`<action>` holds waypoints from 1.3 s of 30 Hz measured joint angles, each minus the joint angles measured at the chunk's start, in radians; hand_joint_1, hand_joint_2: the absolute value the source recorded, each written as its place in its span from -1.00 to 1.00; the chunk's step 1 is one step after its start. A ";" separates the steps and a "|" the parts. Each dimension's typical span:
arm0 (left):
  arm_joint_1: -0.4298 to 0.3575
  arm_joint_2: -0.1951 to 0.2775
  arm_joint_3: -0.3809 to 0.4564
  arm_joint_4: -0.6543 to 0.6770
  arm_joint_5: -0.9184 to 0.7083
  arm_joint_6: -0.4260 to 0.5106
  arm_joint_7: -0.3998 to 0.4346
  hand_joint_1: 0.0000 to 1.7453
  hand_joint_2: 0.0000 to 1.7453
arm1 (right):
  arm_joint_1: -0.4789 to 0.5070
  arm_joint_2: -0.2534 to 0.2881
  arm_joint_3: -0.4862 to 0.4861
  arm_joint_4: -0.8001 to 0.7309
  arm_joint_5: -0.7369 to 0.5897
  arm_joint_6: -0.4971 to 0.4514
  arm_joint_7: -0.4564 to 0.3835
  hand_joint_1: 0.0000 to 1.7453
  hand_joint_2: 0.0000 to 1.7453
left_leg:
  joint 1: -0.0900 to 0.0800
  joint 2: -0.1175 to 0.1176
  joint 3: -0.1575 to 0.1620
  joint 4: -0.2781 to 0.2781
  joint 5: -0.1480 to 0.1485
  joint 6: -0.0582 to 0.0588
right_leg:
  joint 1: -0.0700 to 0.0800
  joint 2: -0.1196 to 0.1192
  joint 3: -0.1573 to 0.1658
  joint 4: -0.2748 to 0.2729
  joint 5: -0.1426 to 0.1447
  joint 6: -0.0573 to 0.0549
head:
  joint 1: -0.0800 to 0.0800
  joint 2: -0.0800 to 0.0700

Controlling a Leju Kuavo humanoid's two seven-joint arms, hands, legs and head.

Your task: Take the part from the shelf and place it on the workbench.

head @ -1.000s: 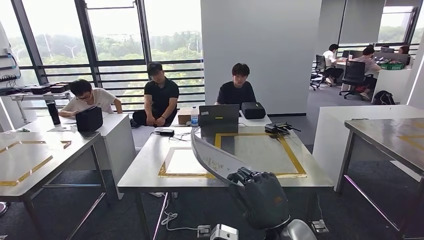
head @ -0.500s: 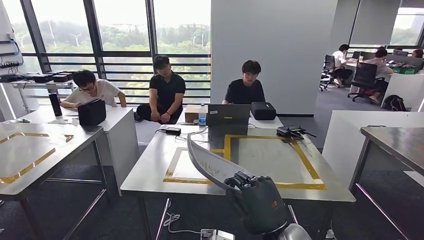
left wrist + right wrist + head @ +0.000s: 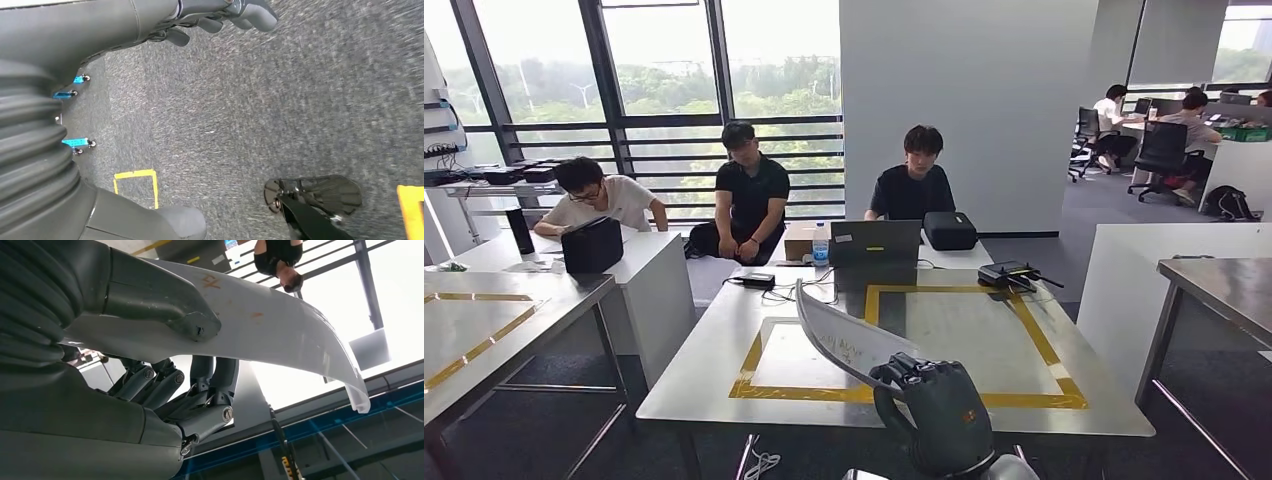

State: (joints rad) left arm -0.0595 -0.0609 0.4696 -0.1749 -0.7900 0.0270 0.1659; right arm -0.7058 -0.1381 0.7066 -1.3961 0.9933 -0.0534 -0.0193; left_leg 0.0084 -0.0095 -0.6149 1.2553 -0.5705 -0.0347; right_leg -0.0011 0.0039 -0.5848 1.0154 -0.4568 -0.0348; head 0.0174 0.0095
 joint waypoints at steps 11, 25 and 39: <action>-0.002 0.004 0.000 0.000 -0.007 -0.003 0.013 -1.00 1.00 | -0.002 0.005 0.000 0.016 0.000 0.007 0.000 1.00 1.00 | -0.003 0.009 -0.085 -0.218 0.199 0.035 | 0.005 0.005 0.151 0.021 -0.130 0.038 | 0.000 0.000; -0.014 -0.001 0.002 0.001 -0.017 -0.001 0.026 -1.00 1.00 | -0.016 0.016 -0.008 0.091 0.013 0.018 0.008 1.00 1.00 | -0.013 -0.016 0.128 -0.207 0.008 0.039 | 0.018 0.007 -0.097 0.026 0.050 0.020 | 0.003 0.000; -0.026 -0.002 0.003 0.002 -0.040 -0.009 0.039 -1.00 1.00 | -0.205 0.119 -0.060 0.468 0.002 0.052 -0.005 1.00 1.00 | 0.003 0.017 -0.098 -0.192 0.177 0.007 | -0.001 0.013 0.101 0.023 -0.118 0.021 | -0.001 0.000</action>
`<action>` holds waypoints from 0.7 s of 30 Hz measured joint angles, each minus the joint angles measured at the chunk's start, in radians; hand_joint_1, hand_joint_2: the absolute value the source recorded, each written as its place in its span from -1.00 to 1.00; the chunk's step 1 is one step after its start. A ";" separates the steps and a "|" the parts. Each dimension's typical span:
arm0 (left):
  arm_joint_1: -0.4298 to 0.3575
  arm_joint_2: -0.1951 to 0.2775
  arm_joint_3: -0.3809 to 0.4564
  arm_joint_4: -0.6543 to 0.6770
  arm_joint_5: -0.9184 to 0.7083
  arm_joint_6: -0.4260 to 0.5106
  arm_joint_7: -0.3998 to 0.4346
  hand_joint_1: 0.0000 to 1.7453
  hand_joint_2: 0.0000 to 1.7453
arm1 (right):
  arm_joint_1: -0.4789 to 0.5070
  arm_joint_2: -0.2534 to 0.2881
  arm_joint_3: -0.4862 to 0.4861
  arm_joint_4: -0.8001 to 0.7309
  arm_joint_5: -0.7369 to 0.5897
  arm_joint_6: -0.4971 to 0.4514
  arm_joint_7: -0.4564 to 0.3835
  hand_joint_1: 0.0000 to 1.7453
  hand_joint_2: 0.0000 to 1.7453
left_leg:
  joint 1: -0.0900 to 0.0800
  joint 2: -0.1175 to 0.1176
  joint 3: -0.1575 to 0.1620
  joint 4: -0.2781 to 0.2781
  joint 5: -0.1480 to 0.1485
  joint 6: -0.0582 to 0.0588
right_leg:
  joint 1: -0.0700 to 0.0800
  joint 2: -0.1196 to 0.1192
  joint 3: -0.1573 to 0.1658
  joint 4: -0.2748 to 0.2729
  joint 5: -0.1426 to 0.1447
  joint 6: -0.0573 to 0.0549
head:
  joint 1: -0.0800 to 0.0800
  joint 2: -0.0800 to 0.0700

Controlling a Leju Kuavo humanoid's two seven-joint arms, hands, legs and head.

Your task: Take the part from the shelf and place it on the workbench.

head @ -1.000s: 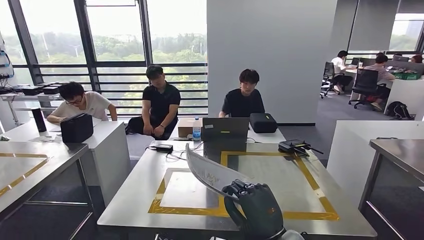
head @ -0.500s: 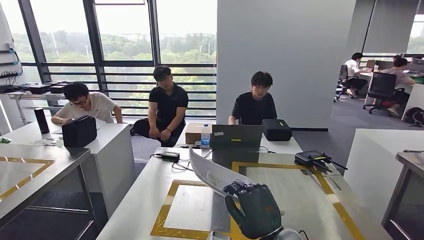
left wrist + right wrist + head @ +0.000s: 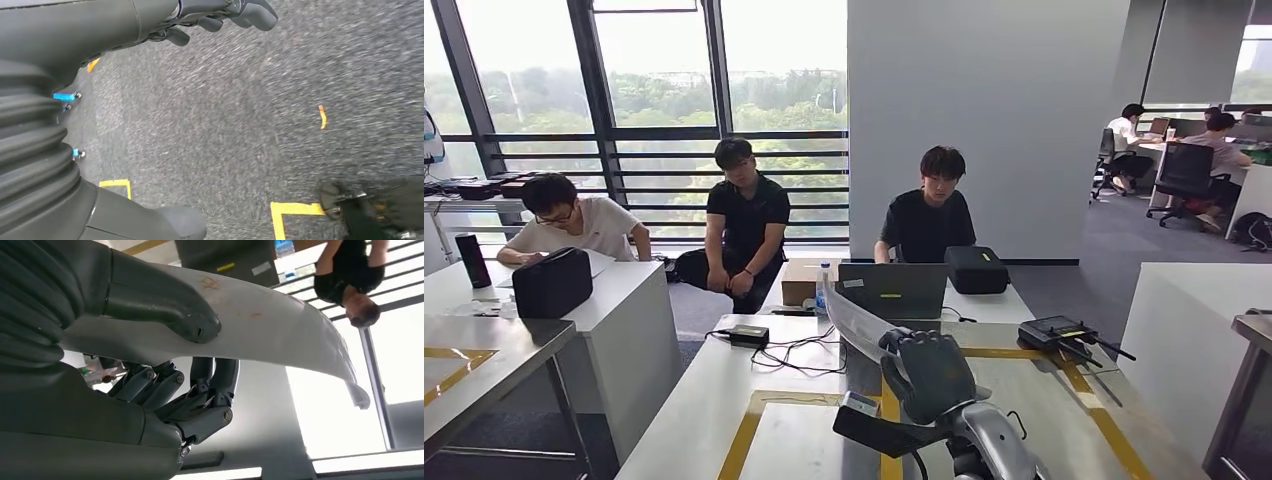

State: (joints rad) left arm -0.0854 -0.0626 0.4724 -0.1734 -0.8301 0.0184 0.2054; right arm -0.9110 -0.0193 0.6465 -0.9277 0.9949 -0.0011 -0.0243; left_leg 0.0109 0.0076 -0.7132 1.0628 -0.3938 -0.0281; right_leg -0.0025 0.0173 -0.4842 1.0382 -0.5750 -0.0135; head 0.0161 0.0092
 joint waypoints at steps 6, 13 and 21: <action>-0.014 0.000 0.000 -0.001 -0.022 -0.015 0.000 -1.00 1.00 | -0.112 0.022 -0.045 0.269 -0.014 -0.008 0.000 1.00 1.00 | 0.005 -0.007 0.065 -0.023 -0.028 0.042 | 0.001 -0.006 -0.105 0.198 0.028 0.030 | 0.003 0.000; -0.026 0.004 0.000 0.000 -0.029 -0.045 -0.027 -1.00 1.00 | -0.142 0.016 -0.086 0.510 -0.039 0.070 0.115 1.00 1.00 | -0.006 -0.022 0.173 -0.026 -0.114 0.042 | 0.013 -0.008 -0.232 0.081 0.070 0.010 | 0.007 0.000; -0.035 0.014 0.001 0.002 -0.029 -0.057 -0.040 -1.00 1.00 | -0.151 0.004 -0.114 0.598 -0.053 0.088 0.146 1.00 1.00 | -0.009 -0.021 0.147 0.097 -0.192 0.008 | 0.014 0.001 -0.182 -0.028 0.197 -0.030 | 0.004 0.000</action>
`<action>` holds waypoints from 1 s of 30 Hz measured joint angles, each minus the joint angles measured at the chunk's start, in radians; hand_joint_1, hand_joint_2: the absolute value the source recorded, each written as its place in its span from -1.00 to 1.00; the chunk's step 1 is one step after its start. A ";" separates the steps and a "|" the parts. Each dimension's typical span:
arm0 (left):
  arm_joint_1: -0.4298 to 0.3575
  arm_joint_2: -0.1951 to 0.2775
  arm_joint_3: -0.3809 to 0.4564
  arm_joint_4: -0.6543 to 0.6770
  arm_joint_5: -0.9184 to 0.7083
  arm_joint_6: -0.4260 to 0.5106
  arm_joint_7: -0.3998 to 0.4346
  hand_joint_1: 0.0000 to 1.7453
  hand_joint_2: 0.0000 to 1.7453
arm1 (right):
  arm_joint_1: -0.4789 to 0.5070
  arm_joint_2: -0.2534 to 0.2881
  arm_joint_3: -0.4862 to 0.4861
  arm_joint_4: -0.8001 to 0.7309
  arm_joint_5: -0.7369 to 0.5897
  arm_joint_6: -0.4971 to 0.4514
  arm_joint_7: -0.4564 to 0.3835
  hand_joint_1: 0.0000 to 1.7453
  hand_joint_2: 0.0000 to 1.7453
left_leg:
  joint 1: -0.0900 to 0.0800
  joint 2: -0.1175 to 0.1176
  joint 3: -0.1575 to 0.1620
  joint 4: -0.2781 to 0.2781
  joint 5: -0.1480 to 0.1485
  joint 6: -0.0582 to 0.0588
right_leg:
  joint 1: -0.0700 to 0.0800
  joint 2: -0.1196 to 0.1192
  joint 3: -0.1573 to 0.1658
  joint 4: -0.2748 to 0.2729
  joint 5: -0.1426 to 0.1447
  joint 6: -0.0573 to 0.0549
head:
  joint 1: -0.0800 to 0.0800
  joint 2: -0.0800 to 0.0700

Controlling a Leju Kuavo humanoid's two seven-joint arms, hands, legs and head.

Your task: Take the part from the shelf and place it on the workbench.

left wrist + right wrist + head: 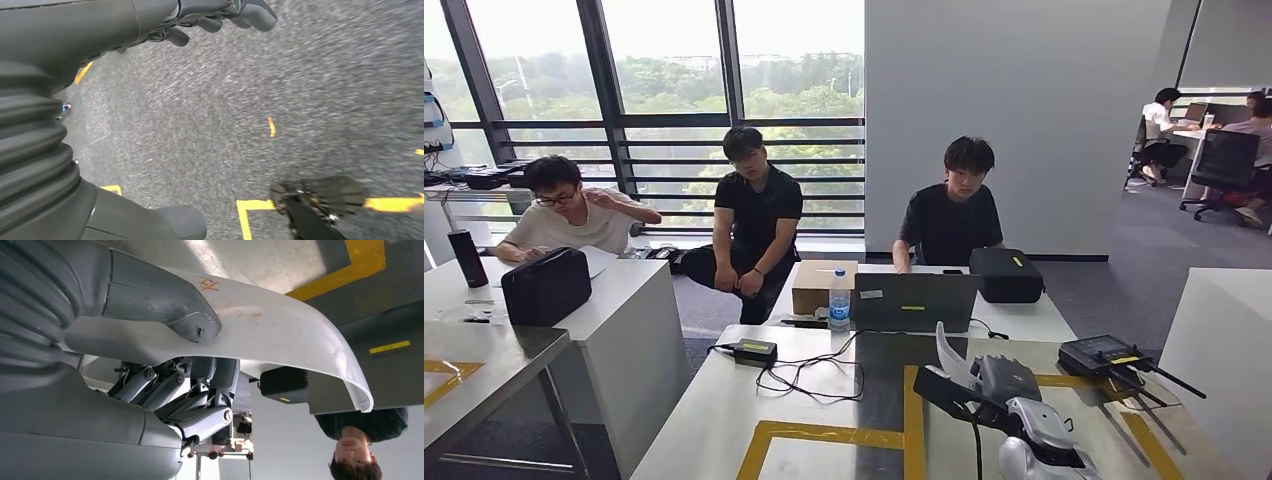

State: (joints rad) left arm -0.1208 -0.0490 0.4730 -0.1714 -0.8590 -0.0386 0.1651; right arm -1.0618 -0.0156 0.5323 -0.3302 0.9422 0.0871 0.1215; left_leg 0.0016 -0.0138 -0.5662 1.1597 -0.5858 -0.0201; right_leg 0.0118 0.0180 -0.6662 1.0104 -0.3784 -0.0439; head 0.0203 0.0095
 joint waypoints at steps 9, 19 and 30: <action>0.013 0.014 0.000 0.002 -0.003 0.009 0.013 -1.00 -1.00 | 0.009 -0.013 -0.010 0.038 0.000 -0.002 0.022 -1.00 -1.00 | 0.001 0.005 -0.046 -0.101 0.106 -0.002 | -0.002 0.004 0.027 0.013 -0.037 0.015 | -0.002 0.000; 0.009 0.010 0.010 0.002 -0.003 0.033 0.030 -1.00 -1.00 | -0.050 -0.023 -0.077 0.000 -0.045 -0.197 -0.155 -1.00 -1.00 | -0.009 0.001 -0.038 -0.124 0.125 0.033 | -0.002 0.002 0.030 0.000 -0.027 0.019 | 0.002 0.000; 0.028 -0.003 0.029 0.002 0.001 0.034 0.023 -1.00 -1.00 | 0.042 -0.048 -0.178 -0.469 -0.077 -0.279 -0.217 -1.00 -1.00 | -0.003 0.009 -0.048 -0.133 0.150 0.064 | -0.012 -0.003 -0.013 0.116 -0.118 0.068 | 0.005 0.000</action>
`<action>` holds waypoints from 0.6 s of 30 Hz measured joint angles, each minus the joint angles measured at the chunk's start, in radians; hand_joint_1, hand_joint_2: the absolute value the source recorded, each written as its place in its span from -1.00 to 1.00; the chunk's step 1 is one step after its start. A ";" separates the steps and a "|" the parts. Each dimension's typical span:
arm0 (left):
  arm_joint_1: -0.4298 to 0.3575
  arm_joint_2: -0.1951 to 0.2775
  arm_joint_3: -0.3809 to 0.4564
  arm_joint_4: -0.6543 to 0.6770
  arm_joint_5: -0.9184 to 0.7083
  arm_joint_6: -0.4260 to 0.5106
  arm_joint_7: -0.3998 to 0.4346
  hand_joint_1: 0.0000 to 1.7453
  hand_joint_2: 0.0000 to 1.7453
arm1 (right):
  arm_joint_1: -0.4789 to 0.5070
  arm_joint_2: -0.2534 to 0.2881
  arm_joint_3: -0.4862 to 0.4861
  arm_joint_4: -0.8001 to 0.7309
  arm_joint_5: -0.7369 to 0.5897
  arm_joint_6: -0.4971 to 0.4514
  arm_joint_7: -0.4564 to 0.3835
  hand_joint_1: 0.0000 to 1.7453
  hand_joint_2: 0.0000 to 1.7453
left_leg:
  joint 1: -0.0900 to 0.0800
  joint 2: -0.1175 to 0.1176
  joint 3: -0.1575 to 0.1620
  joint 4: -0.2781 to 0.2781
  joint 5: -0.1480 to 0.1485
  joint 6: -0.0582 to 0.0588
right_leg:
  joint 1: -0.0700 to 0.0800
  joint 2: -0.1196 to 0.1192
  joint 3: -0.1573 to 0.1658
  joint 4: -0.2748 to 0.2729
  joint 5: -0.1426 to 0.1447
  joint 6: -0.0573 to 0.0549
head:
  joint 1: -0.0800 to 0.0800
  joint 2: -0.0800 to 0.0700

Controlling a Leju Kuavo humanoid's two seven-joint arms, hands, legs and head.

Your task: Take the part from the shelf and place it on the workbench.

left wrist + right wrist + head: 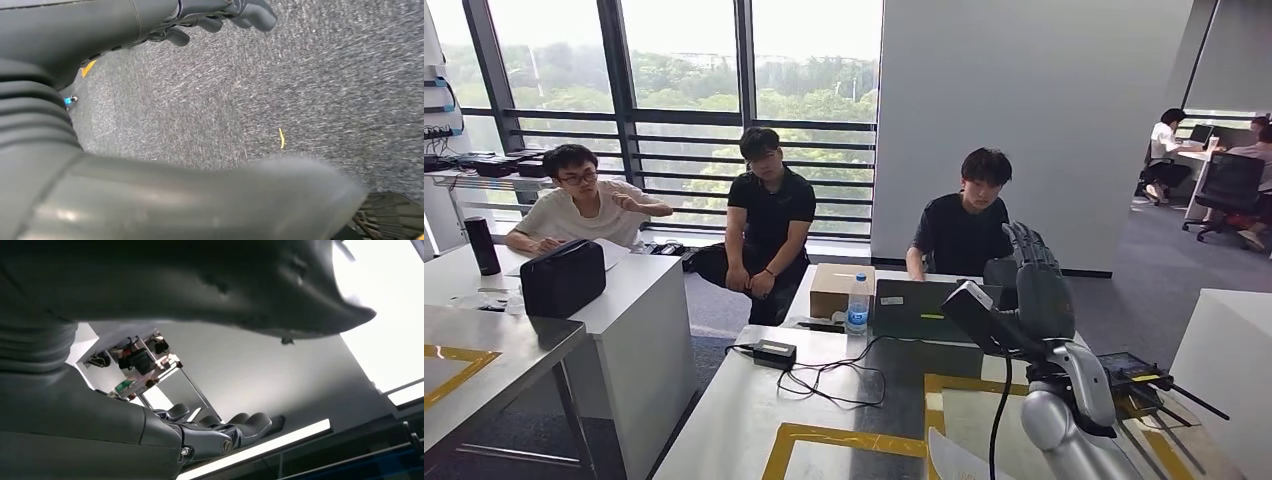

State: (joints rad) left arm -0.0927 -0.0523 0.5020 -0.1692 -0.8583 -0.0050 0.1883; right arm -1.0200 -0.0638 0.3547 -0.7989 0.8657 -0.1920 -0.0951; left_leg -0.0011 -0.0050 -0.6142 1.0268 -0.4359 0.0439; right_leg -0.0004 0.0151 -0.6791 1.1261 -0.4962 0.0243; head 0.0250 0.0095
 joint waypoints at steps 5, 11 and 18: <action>0.006 -0.002 0.009 0.000 0.000 0.000 0.002 -1.00 -1.00 | 0.064 -0.021 -0.021 -0.143 0.000 0.000 0.006 -1.00 -1.00 | 0.003 0.006 -0.030 0.003 0.019 -0.011 | -0.009 -0.007 -0.006 0.129 -0.069 0.004 | 0.001 0.000; 0.004 -0.005 0.013 -0.001 -0.001 -0.001 0.007 -1.00 -1.00 | 0.082 -0.033 -0.036 -0.246 -0.010 -0.012 -0.009 -1.00 -1.00 | 0.005 0.007 -0.044 0.002 0.049 -0.050 | 0.001 -0.009 0.132 -0.103 0.000 -0.021 | 0.000 0.000; 0.002 -0.009 0.013 -0.001 -0.003 -0.007 0.010 -1.00 -1.00 | 0.100 -0.038 -0.044 -0.332 -0.020 -0.014 -0.022 -1.00 -1.00 | 0.009 0.006 -0.129 0.278 -0.145 -0.080 | 0.001 -0.009 0.073 -0.110 0.056 -0.059 | -0.004 0.000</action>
State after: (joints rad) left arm -0.0911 -0.0614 0.5150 -0.1701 -0.8610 -0.0118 0.1985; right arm -0.9201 -0.1018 0.3108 -1.1305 0.8461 -0.2055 -0.1166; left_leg 0.0079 0.0007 -0.7434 1.3049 -0.5812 -0.0361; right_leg 0.0005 0.0062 -0.6062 1.0164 -0.4397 -0.0350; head 0.0208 0.0095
